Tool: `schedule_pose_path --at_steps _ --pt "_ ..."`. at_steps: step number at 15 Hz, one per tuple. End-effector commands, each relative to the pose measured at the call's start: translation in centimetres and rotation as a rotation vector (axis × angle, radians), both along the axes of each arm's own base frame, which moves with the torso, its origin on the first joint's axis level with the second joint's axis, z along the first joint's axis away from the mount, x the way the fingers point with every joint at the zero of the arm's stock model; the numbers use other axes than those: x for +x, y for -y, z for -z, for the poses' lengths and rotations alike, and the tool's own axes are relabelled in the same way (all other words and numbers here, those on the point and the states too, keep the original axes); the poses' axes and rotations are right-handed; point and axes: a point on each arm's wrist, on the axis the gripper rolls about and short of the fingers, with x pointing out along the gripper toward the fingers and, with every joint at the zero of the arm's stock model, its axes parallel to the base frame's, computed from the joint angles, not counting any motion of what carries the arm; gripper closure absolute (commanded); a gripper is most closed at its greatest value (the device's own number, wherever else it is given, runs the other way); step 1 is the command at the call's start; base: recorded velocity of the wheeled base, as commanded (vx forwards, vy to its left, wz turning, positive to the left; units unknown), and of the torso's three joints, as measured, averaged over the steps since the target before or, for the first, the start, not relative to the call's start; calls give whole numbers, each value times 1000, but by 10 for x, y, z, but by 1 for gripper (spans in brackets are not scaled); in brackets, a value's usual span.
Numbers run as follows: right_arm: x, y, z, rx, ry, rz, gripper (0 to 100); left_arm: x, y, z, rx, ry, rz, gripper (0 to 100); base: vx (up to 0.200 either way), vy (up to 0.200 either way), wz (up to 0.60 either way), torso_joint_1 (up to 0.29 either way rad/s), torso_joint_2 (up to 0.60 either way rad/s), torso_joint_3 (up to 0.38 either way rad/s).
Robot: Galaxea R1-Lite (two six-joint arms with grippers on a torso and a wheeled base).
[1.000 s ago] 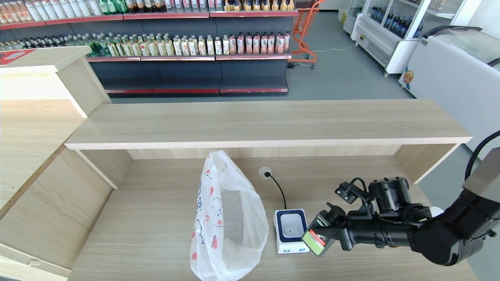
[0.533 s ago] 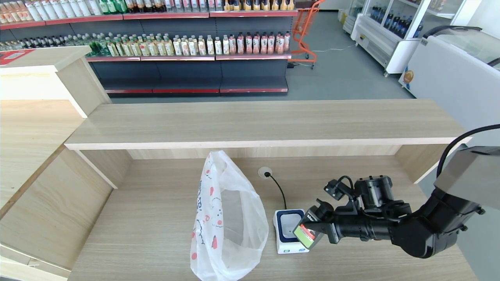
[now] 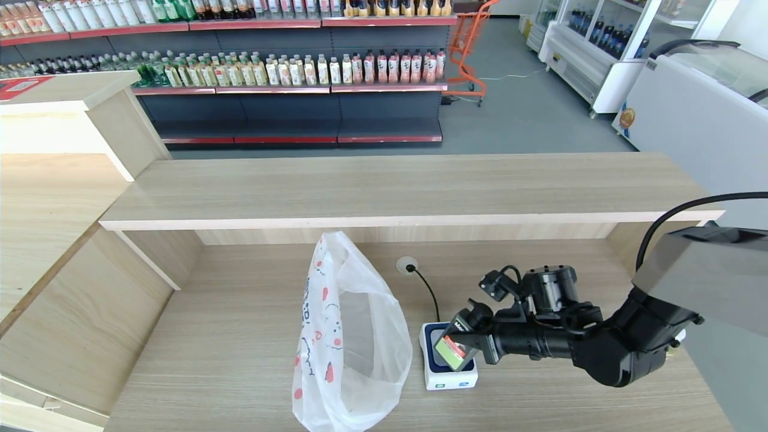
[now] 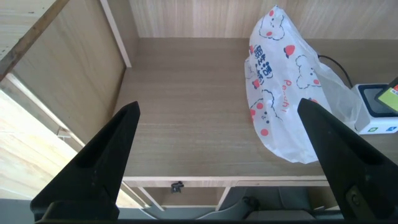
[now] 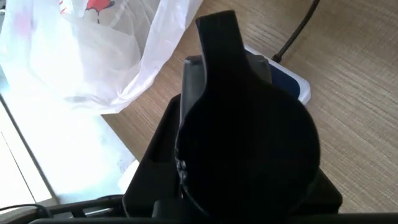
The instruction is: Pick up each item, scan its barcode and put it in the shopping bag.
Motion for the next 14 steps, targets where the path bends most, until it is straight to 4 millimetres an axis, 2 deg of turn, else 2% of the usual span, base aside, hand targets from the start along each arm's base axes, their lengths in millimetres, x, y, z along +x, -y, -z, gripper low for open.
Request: schedule_pose_path --at_steps 1,4,7,9,10,11,12,14 --pt "4 -9 5 -1 -2 -17 100 0 0 0 0 1 0 0 0 0 0 0 0 0" --pt "5 -10 7 -13 4 -3 100 0 0 0 0 1 0 0 0 0 0 0 0 0" --pt "7 -2 -10 4 41 24 100 0 0 0 0 1 0 0 0 0 0 0 0 0" --pt "6 15 -33 29 79 78 100 0 0 0 0 1 0 0 0 0 0 0 0 0" --pt "0 23 -51 58 101 105 100 0 0 0 0 1 0 0 0 0 0 0 0 0" --pt "-4 25 -60 75 114 113 100 0 0 0 0 1 0 0 0 0 0 0 0 0" --pt "-23 34 -91 131 154 142 100 0 0 0 0 1 0 0 0 0 0 0 0 0" --pt "-46 43 -117 191 170 169 100 0 0 0 0 1 0 0 0 0 0 0 0 0"
